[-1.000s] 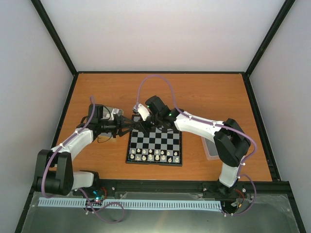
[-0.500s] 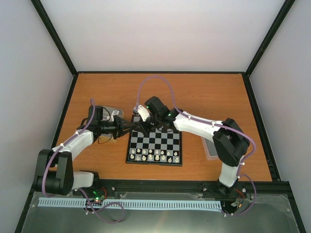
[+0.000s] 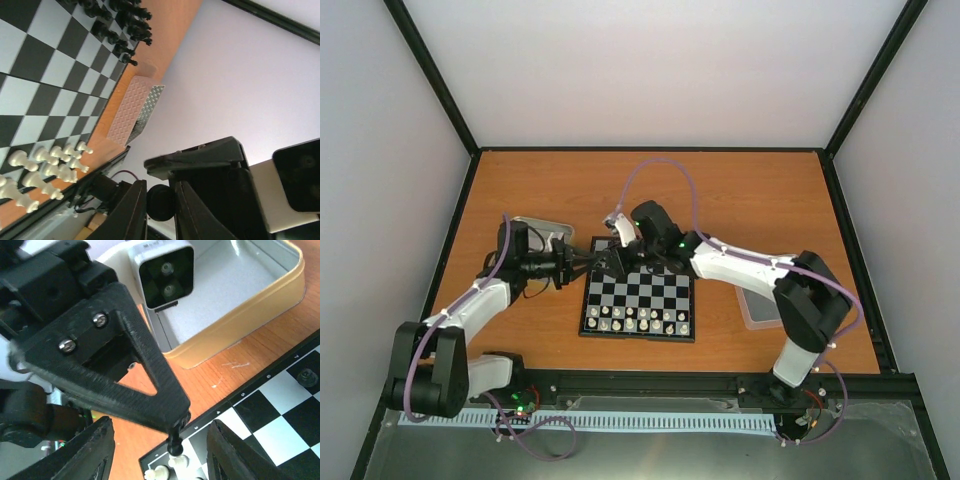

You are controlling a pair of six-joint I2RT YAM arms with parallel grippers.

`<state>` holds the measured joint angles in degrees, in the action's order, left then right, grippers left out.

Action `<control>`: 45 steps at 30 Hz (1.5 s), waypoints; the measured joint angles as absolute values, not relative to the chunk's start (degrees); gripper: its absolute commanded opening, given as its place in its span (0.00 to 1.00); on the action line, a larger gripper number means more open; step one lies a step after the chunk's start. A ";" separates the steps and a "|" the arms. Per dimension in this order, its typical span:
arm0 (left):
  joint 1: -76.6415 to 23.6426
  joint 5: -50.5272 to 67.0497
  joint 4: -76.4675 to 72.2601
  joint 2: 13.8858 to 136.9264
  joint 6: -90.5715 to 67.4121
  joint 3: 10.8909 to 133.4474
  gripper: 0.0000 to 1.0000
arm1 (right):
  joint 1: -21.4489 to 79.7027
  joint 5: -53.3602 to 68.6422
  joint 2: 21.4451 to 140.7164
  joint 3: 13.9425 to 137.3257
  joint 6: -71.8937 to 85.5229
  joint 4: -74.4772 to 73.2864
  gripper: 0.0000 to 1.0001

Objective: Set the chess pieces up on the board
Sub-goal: Pick up the chess piece from the chessboard.

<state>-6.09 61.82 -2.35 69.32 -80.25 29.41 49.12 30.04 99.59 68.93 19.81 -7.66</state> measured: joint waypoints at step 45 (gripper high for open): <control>-6.09 55.70 -24.45 63.35 -115.24 25.50 0.15 | 47.55 28.75 96.49 57.63 50.26 24.67 0.03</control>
<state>-6.09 55.70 -24.45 63.35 -115.24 25.50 47.55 28.75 96.49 57.63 50.26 24.67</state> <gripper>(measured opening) 0.142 0.079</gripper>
